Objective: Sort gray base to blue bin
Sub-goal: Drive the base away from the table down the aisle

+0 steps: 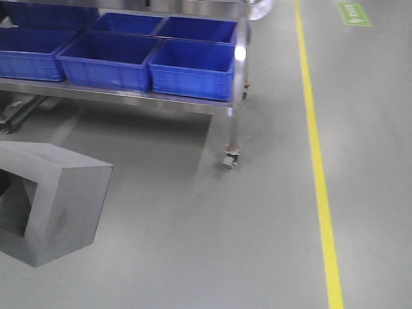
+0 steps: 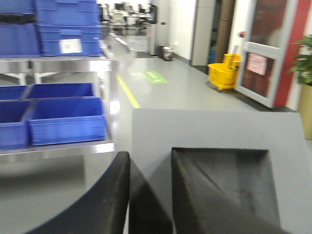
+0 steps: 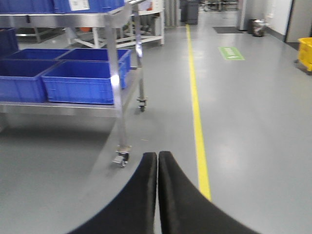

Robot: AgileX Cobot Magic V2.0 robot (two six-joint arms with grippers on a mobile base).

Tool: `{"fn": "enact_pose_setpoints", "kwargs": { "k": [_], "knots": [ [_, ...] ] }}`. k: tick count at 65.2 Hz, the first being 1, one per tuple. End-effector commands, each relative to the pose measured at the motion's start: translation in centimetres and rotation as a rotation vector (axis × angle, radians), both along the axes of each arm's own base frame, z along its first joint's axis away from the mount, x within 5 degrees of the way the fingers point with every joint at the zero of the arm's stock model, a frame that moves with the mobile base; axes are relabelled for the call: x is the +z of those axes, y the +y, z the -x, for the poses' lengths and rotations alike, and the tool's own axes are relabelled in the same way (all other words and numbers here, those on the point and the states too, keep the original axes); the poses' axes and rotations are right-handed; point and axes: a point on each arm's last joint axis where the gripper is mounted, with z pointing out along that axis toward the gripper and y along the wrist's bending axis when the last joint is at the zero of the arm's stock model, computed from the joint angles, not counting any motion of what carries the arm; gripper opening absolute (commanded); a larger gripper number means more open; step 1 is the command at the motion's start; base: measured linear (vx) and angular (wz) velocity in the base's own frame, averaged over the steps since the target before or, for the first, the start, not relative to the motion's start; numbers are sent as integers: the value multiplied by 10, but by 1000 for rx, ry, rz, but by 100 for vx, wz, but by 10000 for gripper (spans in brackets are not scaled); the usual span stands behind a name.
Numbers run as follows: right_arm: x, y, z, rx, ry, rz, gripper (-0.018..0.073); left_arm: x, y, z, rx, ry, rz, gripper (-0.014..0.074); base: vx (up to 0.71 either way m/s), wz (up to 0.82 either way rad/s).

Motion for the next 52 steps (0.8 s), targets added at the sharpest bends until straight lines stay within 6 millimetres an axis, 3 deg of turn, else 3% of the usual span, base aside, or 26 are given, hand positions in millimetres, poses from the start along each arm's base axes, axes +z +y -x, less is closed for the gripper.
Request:
{"fn": "enact_pose_setpoints", "kwargs": {
  "k": [1,52],
  "knots": [
    [6,0,-1,1,-72,28,-5,20,0,1,-5,-118,71,-6,29,41],
    [6,0,-1,1,-72,28,-5,20,0,1,-5,-118,71,-6,27,58]
  ]
}}
